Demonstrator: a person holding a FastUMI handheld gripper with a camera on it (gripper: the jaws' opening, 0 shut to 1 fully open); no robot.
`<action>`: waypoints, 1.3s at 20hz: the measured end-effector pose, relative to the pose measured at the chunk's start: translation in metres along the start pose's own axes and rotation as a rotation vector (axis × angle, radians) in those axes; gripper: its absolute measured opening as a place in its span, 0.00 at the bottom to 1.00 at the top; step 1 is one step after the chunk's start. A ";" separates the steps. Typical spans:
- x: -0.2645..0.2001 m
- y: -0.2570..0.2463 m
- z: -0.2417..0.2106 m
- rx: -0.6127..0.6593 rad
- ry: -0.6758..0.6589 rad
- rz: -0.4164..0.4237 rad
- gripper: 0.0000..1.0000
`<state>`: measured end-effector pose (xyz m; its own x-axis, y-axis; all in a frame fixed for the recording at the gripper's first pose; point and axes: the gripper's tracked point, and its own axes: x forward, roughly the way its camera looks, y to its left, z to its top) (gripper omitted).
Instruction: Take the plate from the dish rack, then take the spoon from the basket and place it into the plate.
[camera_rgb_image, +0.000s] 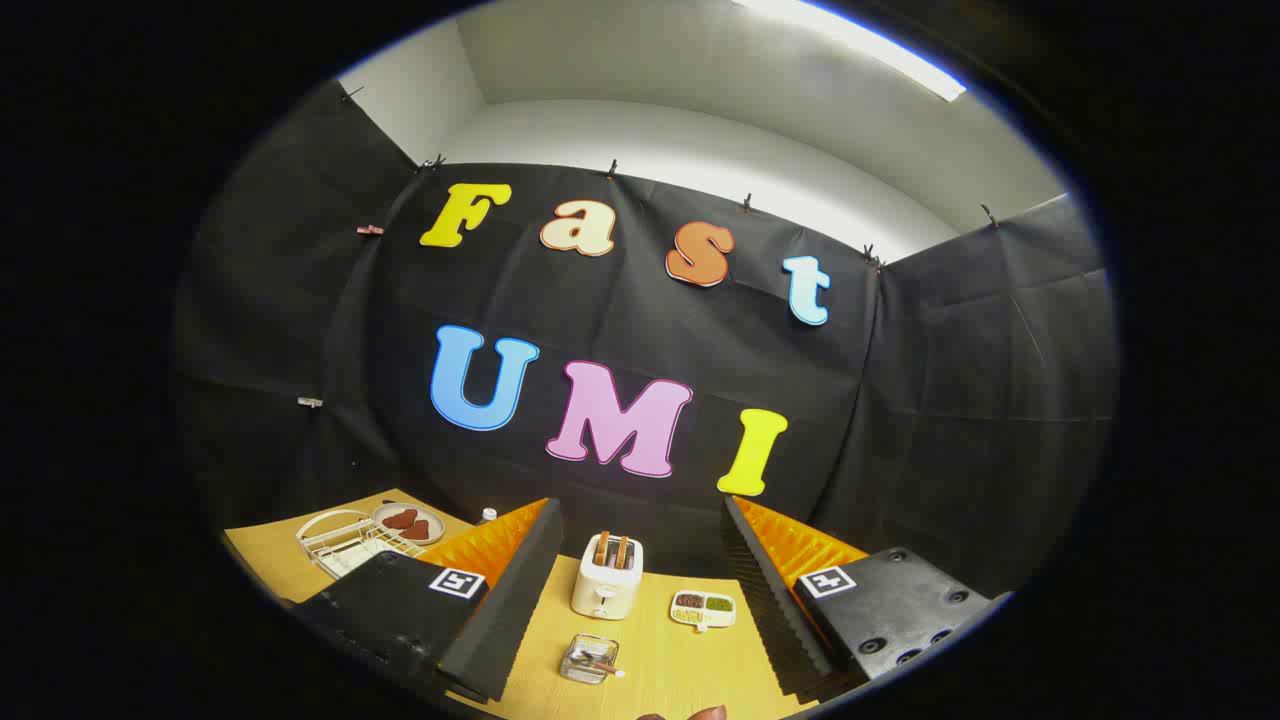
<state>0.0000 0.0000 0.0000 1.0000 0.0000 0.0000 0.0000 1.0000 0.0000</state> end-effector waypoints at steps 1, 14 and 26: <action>0.000 0.002 0.000 0.000 0.000 0.006 0.98; 0.009 0.019 -0.017 -0.034 0.020 0.055 0.98; 0.045 0.060 -0.031 0.110 0.071 0.098 0.98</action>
<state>0.0452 0.0599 -0.0307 0.9927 0.1010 -0.0655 -0.0932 0.9892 0.1129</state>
